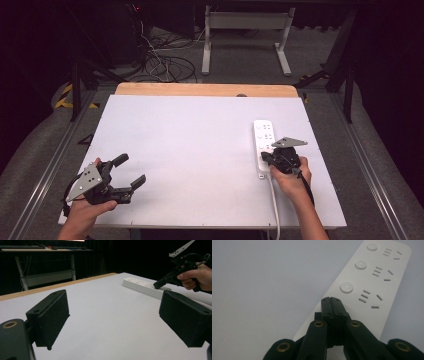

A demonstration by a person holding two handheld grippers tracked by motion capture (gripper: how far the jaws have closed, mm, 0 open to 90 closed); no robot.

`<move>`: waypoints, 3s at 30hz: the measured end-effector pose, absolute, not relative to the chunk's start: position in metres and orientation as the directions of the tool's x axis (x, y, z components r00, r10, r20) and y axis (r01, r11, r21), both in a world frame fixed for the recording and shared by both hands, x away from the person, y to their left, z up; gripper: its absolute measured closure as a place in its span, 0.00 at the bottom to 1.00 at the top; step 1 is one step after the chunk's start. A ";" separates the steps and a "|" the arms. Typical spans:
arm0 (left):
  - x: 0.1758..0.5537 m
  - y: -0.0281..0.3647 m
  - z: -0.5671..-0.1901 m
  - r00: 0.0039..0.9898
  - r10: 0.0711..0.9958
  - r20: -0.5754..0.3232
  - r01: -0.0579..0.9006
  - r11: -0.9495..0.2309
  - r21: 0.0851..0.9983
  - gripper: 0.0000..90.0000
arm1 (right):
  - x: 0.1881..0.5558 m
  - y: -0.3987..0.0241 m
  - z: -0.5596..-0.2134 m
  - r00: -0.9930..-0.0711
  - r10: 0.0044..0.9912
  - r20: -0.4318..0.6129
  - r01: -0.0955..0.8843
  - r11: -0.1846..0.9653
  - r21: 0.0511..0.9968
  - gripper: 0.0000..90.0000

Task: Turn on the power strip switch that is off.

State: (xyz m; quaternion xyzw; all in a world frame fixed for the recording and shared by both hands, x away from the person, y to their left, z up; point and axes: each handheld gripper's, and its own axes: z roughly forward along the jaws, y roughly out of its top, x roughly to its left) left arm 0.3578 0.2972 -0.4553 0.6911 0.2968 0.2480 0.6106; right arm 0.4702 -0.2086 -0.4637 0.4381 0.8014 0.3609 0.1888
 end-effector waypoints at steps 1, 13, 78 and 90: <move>0.358 0.297 -0.455 0.701 0.713 -0.020 0.107 -0.078 0.991 0.11 | 0.470 -0.209 -0.464 -0.545 0.838 0.014 0.566 0.356 0.744 1.00; 0.358 0.297 -0.455 0.701 0.713 -0.020 0.108 -0.078 0.991 0.11 | 0.469 -0.208 -0.464 -0.543 0.840 0.007 0.561 0.357 0.747 1.00; 0.360 0.296 -0.456 0.705 0.709 -0.016 0.110 -0.087 0.990 0.11 | 0.440 -0.246 -0.439 -0.578 0.816 -0.015 0.218 0.172 0.961 0.25; 0.361 0.296 -0.456 0.705 0.709 -0.015 0.109 -0.088 0.990 0.11 | 0.434 -0.257 -0.434 -0.553 0.833 -0.011 0.156 0.117 0.981 0.23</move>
